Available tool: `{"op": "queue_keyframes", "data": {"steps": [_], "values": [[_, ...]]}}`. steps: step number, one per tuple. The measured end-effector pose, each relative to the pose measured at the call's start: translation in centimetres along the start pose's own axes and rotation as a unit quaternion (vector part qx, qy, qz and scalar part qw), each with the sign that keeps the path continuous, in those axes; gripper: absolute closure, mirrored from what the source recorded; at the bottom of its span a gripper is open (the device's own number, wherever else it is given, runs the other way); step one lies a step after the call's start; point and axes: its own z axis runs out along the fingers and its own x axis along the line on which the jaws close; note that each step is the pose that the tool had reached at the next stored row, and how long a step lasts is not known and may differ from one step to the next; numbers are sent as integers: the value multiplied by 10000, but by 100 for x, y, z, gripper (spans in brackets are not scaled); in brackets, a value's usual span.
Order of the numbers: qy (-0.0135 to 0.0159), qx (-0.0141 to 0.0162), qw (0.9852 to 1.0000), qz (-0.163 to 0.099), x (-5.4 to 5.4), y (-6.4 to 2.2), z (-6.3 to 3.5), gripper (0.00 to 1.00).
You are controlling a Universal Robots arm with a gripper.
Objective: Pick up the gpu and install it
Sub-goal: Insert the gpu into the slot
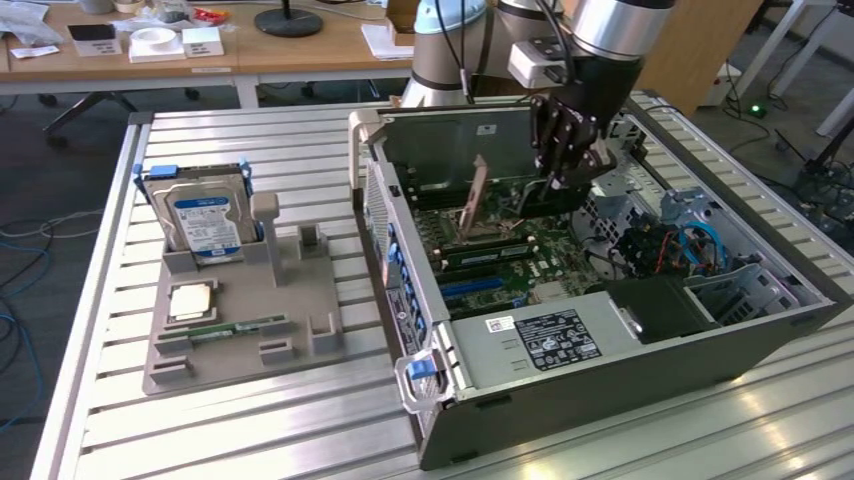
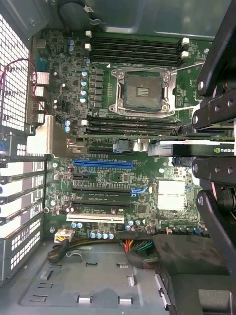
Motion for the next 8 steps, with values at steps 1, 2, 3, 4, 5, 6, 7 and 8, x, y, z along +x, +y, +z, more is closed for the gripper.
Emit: {"op": "queue_keyframes", "data": {"steps": [1,2,3,4,5,6,7,8], "values": [[0,0,10000,0,1,4,3,74],[0,0,10000,0,3,7,7,74],[0,0,10000,0,4,11,10,74],[0,1,10000,0,5,15,13,74],[0,1,10000,0,6,18,16,74],[0,0,10000,0,8,21,19,74],[0,0,10000,0,9,25,21,74],[0,1,10000,0,11,29,24,74]]}}
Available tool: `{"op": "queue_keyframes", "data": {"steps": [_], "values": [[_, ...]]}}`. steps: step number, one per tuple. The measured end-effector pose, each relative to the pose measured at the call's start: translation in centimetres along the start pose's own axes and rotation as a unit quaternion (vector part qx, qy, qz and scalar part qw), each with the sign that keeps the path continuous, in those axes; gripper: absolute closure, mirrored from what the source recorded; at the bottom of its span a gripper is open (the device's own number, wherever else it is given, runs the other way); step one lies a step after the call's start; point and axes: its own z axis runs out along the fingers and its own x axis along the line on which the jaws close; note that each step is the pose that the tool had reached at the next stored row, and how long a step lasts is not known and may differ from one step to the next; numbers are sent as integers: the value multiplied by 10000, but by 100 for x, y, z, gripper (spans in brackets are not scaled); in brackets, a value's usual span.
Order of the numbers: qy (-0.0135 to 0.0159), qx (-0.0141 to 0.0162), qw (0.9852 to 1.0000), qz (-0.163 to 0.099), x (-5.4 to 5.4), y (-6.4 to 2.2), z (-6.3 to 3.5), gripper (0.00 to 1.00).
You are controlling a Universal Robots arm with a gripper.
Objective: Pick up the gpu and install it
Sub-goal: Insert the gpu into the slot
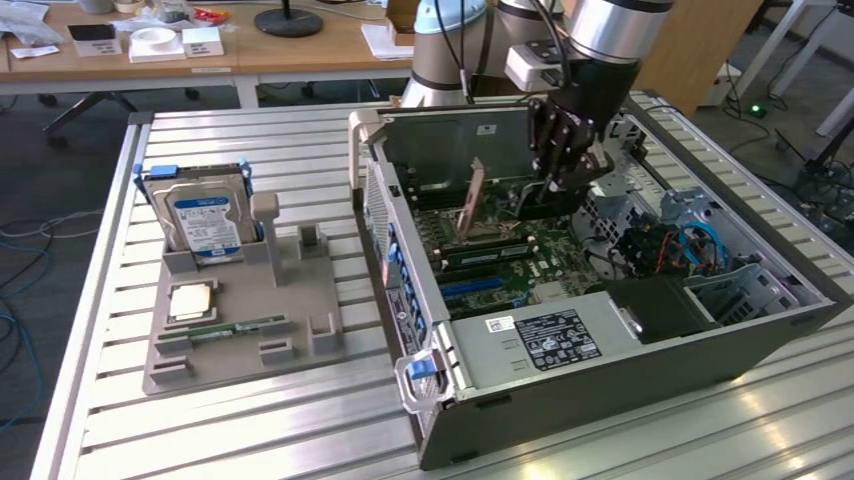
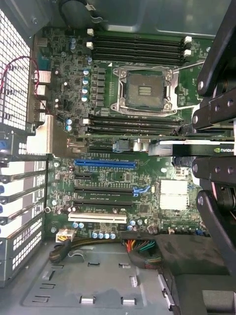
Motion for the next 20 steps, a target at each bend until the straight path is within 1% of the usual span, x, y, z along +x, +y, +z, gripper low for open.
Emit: {"op": "queue_keyframes", "data": {"steps": [7,20], "values": [[0,6,10000,-4,13,40,39,74],[0,7,10000,-12,17,69,101,74]]}}
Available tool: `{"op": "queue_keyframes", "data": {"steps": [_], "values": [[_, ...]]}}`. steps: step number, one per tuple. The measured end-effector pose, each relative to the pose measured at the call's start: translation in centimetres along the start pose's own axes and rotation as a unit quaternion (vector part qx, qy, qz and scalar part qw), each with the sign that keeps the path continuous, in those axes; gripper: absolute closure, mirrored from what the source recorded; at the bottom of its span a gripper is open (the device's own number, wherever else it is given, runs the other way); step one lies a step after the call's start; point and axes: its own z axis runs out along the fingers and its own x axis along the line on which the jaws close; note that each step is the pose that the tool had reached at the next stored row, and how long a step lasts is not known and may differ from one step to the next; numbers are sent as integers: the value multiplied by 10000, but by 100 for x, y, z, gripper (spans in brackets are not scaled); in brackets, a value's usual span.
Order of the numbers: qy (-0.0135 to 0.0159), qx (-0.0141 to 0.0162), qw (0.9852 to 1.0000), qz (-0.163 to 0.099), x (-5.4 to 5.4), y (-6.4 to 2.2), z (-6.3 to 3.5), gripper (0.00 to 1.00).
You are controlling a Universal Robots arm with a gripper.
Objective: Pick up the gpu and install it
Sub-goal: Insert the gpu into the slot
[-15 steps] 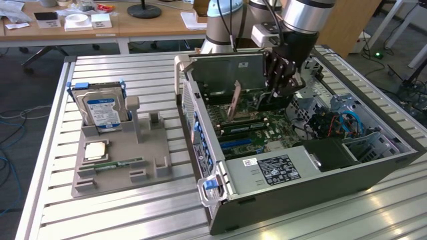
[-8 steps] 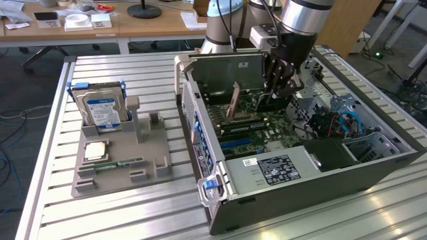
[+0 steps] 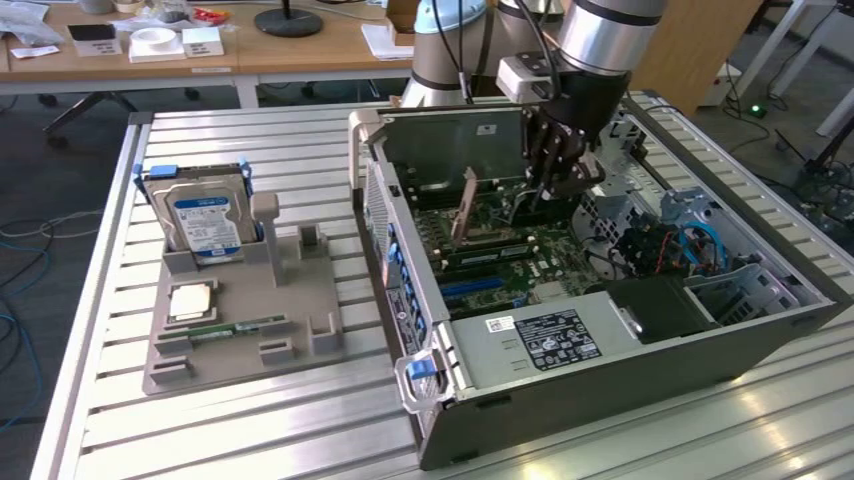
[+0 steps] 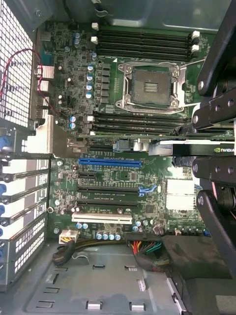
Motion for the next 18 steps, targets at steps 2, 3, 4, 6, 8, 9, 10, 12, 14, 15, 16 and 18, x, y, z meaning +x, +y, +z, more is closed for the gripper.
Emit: {"op": "queue_keyframes", "data": {"steps": [2,3,4,6,8,9,10,12,14,15,16,18], "values": [[0,0,10000,-2,0,2,8,74],[1,0,10000,-2,0,4,11,74],[1,0,10000,-3,0,5,14,74],[0,0,10000,-3,0,6,21,74],[1,0,10000,-4,0,8,26,74],[1,-1,10000,-5,0,9,28,74],[1,0,10000,-5,0,9,29,74],[0,0,10000,-5,0,9,30,74],[-1,1,10000,-5,-1,9,34,74],[-2,1,10000,-5,-1,9,39,74],[-1,1,10000,-5,0,9,43,74],[0,9,10000,-4,0,10,56,74]]}}
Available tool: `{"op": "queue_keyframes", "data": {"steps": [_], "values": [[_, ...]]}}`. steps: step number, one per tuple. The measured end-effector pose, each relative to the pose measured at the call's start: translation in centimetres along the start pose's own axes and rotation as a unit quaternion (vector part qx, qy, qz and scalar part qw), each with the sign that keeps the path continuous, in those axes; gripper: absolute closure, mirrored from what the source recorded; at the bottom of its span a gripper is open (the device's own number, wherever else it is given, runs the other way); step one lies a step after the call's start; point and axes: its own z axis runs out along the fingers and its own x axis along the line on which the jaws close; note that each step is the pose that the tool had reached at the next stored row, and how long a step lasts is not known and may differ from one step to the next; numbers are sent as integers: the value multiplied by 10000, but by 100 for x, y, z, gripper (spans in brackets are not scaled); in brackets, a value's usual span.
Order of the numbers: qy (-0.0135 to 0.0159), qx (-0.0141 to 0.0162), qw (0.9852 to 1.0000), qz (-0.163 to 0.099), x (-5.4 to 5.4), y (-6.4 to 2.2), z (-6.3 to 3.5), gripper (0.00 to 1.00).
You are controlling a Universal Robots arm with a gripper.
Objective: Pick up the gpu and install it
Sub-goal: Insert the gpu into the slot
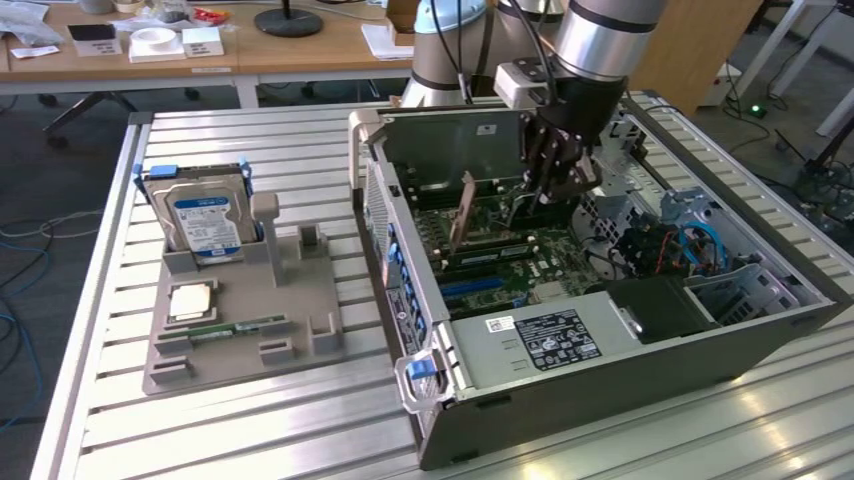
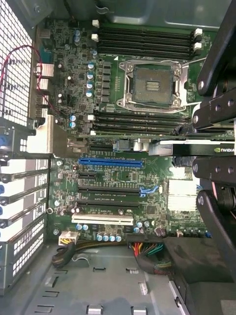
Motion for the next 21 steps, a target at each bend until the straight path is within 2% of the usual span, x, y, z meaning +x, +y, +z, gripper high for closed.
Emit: {"op": "queue_keyframes", "data": {"steps": [7,18,21], "values": [[3,58,10000,-2,30,11,43,74],[1,61,9999,89,74,56,83,74],[1,62,9999,102,72,102,108,74]]}}
